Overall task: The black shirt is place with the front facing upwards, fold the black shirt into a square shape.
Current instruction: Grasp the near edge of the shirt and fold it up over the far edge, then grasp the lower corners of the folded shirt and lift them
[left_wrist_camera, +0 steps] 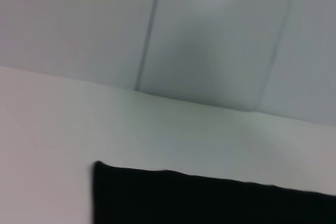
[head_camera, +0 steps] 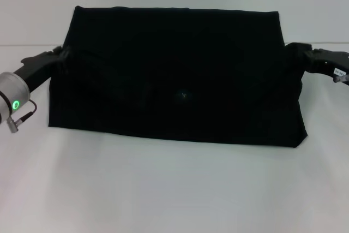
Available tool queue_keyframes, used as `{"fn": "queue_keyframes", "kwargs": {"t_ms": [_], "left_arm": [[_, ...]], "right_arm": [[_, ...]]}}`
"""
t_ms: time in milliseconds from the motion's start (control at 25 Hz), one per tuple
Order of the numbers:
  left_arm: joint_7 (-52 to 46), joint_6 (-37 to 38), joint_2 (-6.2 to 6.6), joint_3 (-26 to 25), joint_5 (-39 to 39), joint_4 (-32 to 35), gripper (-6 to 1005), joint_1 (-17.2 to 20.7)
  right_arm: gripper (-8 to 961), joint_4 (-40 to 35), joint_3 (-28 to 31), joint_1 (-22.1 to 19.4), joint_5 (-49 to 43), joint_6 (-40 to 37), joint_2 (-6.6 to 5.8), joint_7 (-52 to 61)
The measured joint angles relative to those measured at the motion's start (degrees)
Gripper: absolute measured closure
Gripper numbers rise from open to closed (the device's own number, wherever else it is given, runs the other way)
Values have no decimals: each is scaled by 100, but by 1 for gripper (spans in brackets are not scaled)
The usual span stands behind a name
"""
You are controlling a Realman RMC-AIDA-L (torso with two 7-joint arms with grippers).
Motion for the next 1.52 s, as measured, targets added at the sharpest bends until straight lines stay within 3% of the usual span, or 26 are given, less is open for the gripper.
{"fn": "queue_keyframes", "kwargs": {"t_ms": [160,400,520,720,880,1080,1320,1400,1440,1480,1520], "left_arm": [[13,-136,0,2,-250,-1,818,37],[21,-168,3,2,-295,36,619,68],[22,-170,10,2,-297,39,505,69],[24,-143,16,2,-297,48,507,124],[28,323,37,66,-291,66,509,245],[37,922,61,584,-289,190,511,342],[-400,1003,25,1100,-246,602,514,514],[-1032,1357,90,1177,-216,1014,515,724],[-1222,1494,120,1213,-204,1139,515,797],[-1222,1494,120,1213,-204,1139,515,797],[-1393,1634,145,1243,-182,1259,515,873]], "right_arm": [[928,5,18,-42,251,15,2,-175],[736,7,36,-45,363,143,0,-363],[526,7,7,-10,390,298,-9,-367],[284,-29,15,-19,445,354,-16,-368],[221,-89,35,-174,743,15,-38,-365],[142,-150,40,-473,1135,-649,-123,-298],[119,-359,36,-1072,1200,-1510,-370,458],[121,-444,35,-1353,1195,-1984,-556,890],[121,-493,25,-1574,1179,-2369,-726,1279],[121,-493,25,-1574,1179,-2369,-726,1279],[121,-517,11,-1688,1160,-2569,-826,1514]]}}
